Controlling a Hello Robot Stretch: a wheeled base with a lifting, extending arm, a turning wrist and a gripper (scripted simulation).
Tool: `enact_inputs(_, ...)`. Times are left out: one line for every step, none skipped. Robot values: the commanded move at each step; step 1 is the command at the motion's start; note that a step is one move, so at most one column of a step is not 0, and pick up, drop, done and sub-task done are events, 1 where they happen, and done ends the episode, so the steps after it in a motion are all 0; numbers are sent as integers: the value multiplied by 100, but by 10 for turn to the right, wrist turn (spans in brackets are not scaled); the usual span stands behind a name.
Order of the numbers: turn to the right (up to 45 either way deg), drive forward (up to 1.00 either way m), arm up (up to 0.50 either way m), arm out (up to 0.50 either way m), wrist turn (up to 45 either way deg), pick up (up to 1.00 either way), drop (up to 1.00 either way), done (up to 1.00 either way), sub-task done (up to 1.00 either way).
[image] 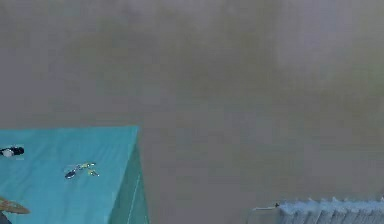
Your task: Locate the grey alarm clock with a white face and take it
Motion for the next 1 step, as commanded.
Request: enact_inputs(0,60,0,0,0,0,0,0,0)
